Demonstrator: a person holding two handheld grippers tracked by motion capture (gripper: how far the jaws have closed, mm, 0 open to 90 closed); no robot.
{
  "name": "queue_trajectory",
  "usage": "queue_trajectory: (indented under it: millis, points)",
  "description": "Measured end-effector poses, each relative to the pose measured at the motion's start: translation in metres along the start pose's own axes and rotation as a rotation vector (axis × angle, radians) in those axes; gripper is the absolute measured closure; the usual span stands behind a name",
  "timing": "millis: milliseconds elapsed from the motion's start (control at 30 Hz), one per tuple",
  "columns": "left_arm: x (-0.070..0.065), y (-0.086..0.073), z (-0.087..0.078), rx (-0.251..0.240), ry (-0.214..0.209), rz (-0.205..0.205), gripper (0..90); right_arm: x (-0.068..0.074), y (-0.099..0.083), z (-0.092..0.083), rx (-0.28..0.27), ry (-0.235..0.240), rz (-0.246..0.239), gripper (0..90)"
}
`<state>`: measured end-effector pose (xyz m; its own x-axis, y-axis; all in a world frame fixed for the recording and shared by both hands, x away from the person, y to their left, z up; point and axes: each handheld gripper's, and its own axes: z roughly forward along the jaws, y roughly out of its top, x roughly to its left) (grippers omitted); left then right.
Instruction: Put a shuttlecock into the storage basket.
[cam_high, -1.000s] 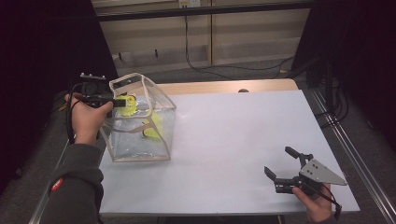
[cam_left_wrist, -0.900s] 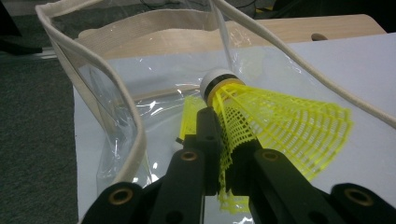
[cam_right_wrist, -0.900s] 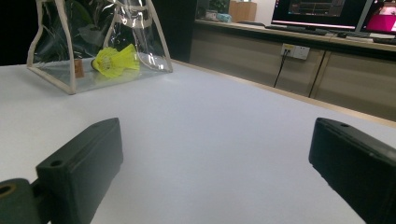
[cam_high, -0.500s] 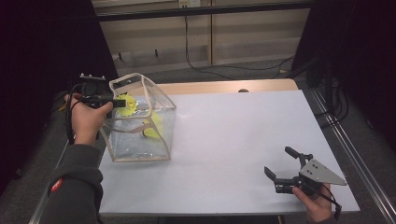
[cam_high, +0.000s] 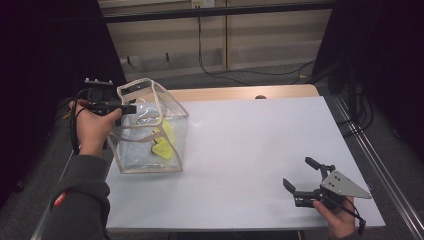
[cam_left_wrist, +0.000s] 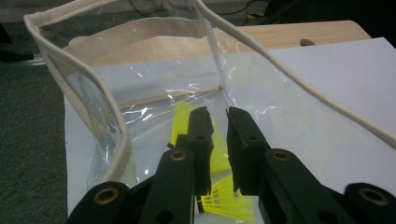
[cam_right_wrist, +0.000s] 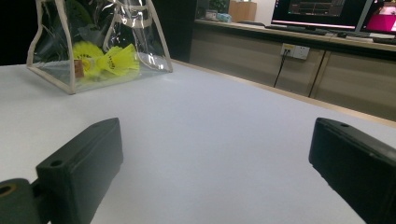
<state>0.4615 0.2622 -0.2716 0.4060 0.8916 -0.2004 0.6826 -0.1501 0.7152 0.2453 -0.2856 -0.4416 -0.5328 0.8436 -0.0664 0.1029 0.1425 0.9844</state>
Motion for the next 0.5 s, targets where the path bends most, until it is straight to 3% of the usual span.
queue_trajectory:
  millis: [267,500]
  points:
    - [-0.009,0.004,-0.004,-0.013,-0.046,0.016,71.0,0.000,0.000,0.000,-0.002,-0.001,0.001,2.8]
    - [-0.022,0.008,-0.007,-0.037,-0.111,0.009,62.0,0.000,0.000,0.000,0.000,-0.002,-0.001,2.8]
